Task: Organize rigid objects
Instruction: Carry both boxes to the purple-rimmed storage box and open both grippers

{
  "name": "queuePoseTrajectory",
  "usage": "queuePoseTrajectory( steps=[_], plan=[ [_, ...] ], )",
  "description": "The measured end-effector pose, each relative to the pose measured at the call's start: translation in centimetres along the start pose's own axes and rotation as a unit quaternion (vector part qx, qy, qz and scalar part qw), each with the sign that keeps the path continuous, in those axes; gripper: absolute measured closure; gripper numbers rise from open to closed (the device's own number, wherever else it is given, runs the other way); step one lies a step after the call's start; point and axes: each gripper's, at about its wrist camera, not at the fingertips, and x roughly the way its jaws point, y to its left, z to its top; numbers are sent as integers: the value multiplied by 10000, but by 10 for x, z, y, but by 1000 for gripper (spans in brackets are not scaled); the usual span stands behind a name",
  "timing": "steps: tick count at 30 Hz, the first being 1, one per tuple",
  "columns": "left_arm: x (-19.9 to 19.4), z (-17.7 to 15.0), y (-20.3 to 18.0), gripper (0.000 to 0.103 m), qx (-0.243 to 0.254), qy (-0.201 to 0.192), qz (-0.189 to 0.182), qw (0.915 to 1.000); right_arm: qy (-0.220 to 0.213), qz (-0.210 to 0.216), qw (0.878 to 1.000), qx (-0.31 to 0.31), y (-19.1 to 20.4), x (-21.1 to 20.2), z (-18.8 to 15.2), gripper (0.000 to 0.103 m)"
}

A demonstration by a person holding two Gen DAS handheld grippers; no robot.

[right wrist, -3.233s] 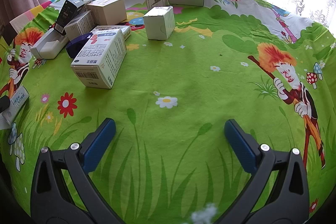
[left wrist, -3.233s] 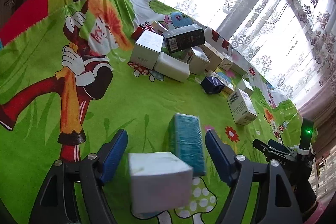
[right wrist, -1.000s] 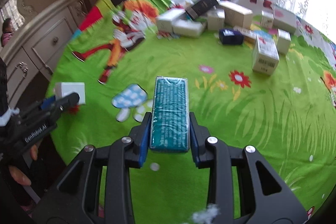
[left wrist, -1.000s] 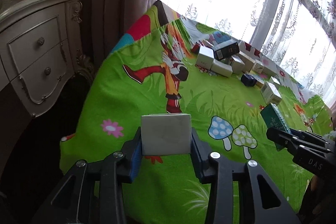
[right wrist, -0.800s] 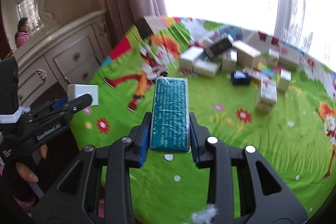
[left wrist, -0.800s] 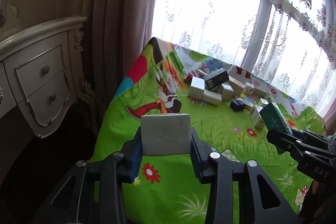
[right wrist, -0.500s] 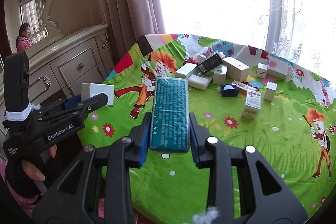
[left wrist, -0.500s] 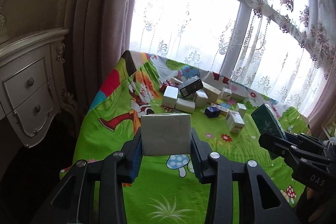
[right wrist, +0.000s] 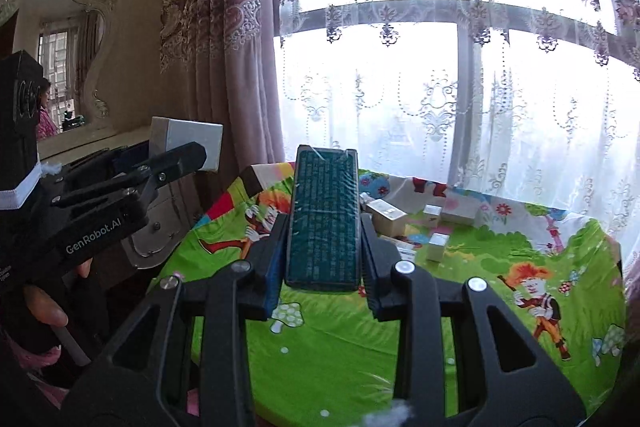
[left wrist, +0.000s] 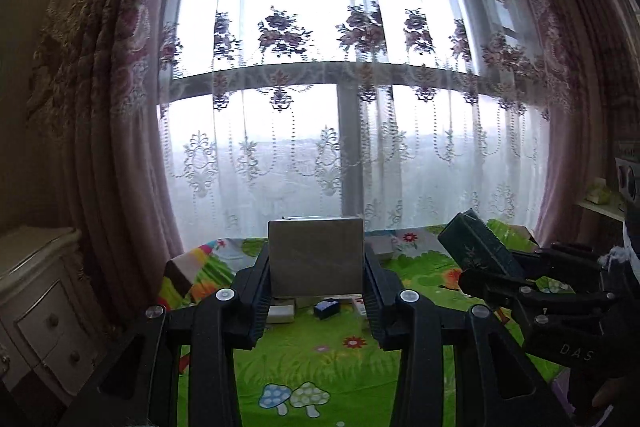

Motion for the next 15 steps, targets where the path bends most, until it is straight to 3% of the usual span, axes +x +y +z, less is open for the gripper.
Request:
queuePoseTrajectory(
  steps=[3, 8, 12, 15],
  plan=[
    [8, 1, -39, 62, 213, 35, -545, 9983, 3, -457, 9989, 98, -24, -23, -10, 66],
    [-4, 14, -110, 62, 742, -357, -1154, 9899, -314, -1288, 9909, 217, -66, -87, -19, 66],
    [0, 17, -164, 62, 1146, -453, -1743, 9769, -340, -1916, 9803, 351, -100, -132, -34, 66],
    [14, 3, -211, 62, 1505, -151, -2364, 9598, -67, -2341, 9692, 766, -129, -158, -61, 65]
  ],
)
